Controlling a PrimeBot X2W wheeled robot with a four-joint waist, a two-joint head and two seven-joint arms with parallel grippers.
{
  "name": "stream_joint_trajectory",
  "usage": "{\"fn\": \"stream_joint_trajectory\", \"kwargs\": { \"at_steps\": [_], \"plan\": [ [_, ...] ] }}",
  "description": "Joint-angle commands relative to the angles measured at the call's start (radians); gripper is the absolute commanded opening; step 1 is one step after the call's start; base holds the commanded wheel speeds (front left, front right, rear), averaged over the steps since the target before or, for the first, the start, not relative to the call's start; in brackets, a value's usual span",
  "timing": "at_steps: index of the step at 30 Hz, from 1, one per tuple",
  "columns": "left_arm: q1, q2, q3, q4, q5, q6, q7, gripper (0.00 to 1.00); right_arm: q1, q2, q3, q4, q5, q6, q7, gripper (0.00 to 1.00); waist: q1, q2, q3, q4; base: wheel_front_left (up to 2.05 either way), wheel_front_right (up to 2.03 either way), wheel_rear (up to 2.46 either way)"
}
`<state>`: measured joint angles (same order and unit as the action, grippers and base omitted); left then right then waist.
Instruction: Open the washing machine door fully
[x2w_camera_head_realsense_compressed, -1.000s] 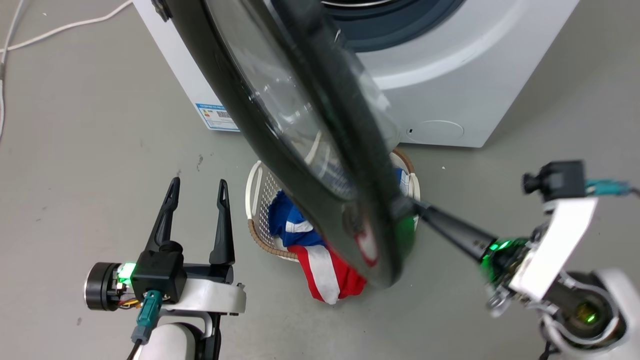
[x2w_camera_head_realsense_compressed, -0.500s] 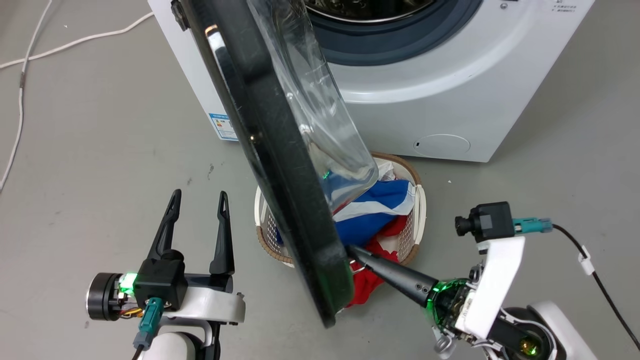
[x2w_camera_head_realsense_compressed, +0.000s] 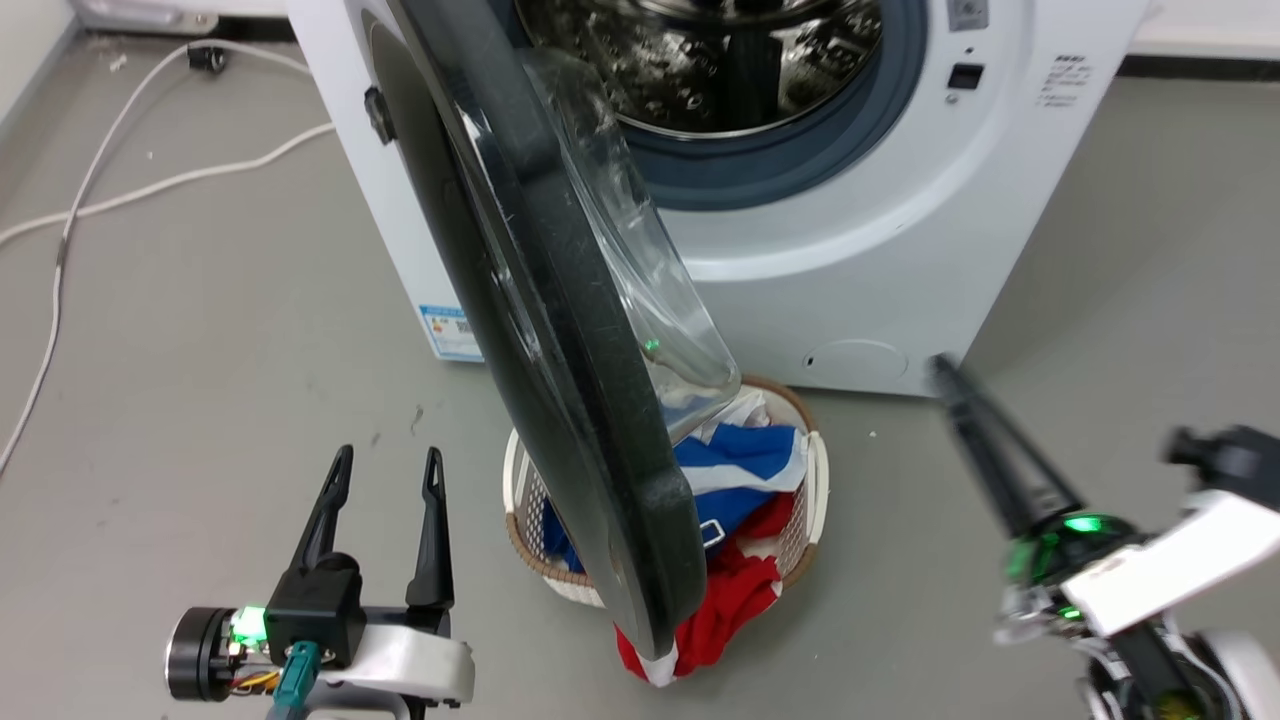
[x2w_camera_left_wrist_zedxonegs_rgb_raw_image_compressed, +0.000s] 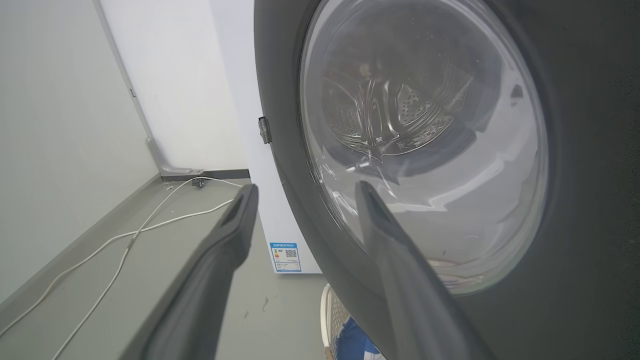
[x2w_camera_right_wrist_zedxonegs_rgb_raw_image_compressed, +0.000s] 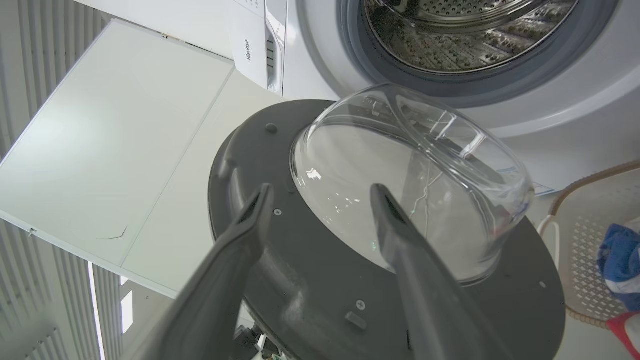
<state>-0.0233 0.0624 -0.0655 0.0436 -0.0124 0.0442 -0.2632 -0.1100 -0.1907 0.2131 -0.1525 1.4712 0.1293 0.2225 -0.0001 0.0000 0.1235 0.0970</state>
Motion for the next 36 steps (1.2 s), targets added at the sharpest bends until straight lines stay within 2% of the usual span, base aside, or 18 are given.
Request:
{"fn": "stream_joint_trajectory", "kwargs": {
  "at_steps": [1,5,7,10,12,15,17,19,22,27,36],
  "plan": [
    [0.017,0.006,0.003,0.000,0.000,-0.001,-0.002,1.00,0.022,-0.014,-0.027,-0.021,-0.042,0.003,-0.065,1.00,0.0001,0.0000,-0.027,-0.014,0.00,0.00,0.00],
    [0.039,0.009,0.008,0.000,0.002,0.000,-0.002,1.00,0.044,-0.062,-0.056,-0.043,-0.235,0.003,-0.281,1.00,0.0001,0.0000,-0.059,-0.026,0.00,0.00,0.00],
    [0.048,0.011,0.010,0.001,0.002,0.000,-0.002,1.00,0.059,-0.107,-0.044,-0.035,-0.368,0.003,-0.390,1.00,0.0001,0.0000,-0.073,-0.032,0.00,0.00,0.00],
    [0.064,0.011,0.012,0.001,0.003,0.002,-0.002,1.00,0.080,-0.140,-0.034,0.003,-0.582,0.003,-0.472,1.00,0.0001,0.0000,-0.093,-0.041,0.00,0.00,0.00],
    [0.074,0.011,0.013,-0.001,0.003,0.004,-0.002,1.00,0.090,-0.131,-0.058,0.023,-0.721,0.002,-0.486,1.00,0.0001,0.0000,-0.102,-0.047,0.00,0.00,0.00],
    [0.081,0.011,0.014,-0.004,0.002,0.006,-0.002,1.00,0.110,-0.079,-0.114,0.023,-0.900,0.002,-0.487,1.00,0.0001,0.0000,-0.106,-0.053,0.00,0.00,0.00],
    [0.082,0.010,0.014,-0.005,0.002,0.007,-0.002,1.00,0.138,-0.033,-0.150,0.034,-0.986,0.001,-0.487,1.00,0.0001,0.0000,-0.107,-0.054,0.00,0.00,0.00],
    [0.083,0.010,0.012,-0.006,0.002,0.006,-0.002,1.00,0.153,-0.017,-0.175,0.042,-1.086,0.001,-0.487,1.00,0.0001,0.0000,-0.106,-0.054,0.00,0.00,0.00],
    [0.082,0.009,0.012,-0.010,0.000,0.007,-0.002,1.00,0.187,0.038,-0.216,0.063,-1.184,0.001,-0.487,1.00,0.0001,0.0000,-0.103,-0.055,0.00,0.00,0.00],
    [0.078,0.008,0.014,-0.011,0.000,0.007,-0.002,1.00,0.216,0.084,-0.248,0.085,-1.318,0.001,-0.487,1.00,0.0001,0.0000,-0.093,-0.052,0.00,0.00,0.00],
    [0.071,0.007,0.016,-0.008,-0.001,0.008,-0.002,1.00,0.252,0.132,-0.280,0.103,-1.391,0.001,-0.488,1.00,0.0001,0.0000,-0.084,-0.047,0.00,0.00,0.00]
  ]
}}
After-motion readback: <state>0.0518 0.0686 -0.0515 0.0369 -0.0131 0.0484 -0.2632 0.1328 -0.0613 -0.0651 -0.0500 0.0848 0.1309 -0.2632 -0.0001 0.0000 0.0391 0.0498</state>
